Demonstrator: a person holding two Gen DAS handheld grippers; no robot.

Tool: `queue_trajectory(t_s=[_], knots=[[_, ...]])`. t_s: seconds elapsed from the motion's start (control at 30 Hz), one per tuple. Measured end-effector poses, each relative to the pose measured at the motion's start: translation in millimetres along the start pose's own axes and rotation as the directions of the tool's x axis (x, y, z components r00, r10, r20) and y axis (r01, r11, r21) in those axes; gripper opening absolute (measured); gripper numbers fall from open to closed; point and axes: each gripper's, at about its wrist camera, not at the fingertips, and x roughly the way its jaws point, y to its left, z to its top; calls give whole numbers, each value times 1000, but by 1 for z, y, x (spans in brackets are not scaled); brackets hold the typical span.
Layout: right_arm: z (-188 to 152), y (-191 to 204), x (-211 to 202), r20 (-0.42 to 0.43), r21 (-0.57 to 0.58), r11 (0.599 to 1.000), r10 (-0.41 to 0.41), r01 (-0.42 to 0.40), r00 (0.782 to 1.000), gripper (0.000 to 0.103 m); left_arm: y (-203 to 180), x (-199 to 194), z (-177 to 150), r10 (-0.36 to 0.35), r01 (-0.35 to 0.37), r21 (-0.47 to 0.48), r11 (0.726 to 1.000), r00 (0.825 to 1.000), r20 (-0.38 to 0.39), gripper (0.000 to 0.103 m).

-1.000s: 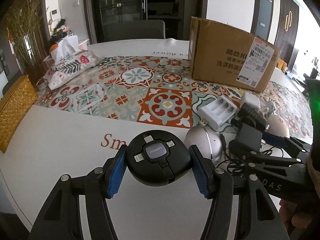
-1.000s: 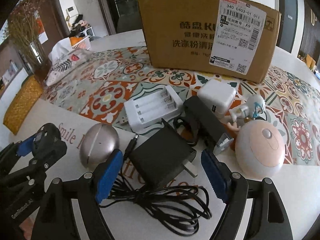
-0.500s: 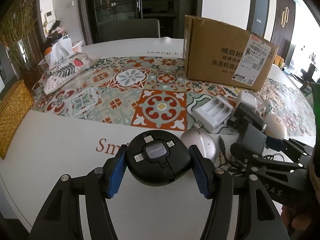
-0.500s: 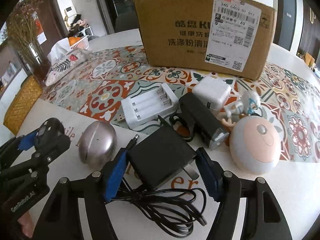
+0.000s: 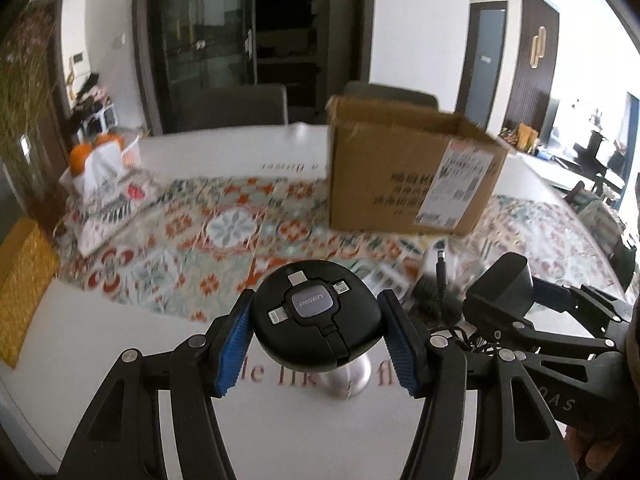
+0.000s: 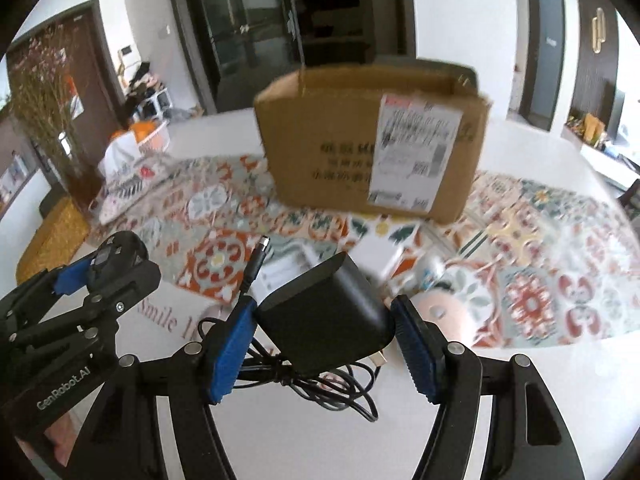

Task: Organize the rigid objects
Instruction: 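Lift both held items and carry them toward the cardboard box, then lower both items into the box and open both tools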

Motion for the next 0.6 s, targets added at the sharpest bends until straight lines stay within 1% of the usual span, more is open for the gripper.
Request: queue_trajectory(t_s=[0.17, 0.3, 0.43, 0.6], knots=[[19, -3, -26, 67, 5, 999, -47, 46, 997, 69, -7, -12, 25, -34, 32, 38, 999, 999, 35, 60], [33, -7, -40, 108, 9, 998, -59, 58, 992, 69, -12, -19, 42, -60, 58, 47, 997, 997, 53, 60], [51, -14, -52, 147, 13, 998, -58, 57, 987, 69, -18, -22, 62, -94, 92, 37, 995, 994, 61, 60], [75, -22, -59, 190, -4, 999, -52, 54, 980, 69, -26, -20, 87, -118, 116, 34, 993, 990, 75, 60]])
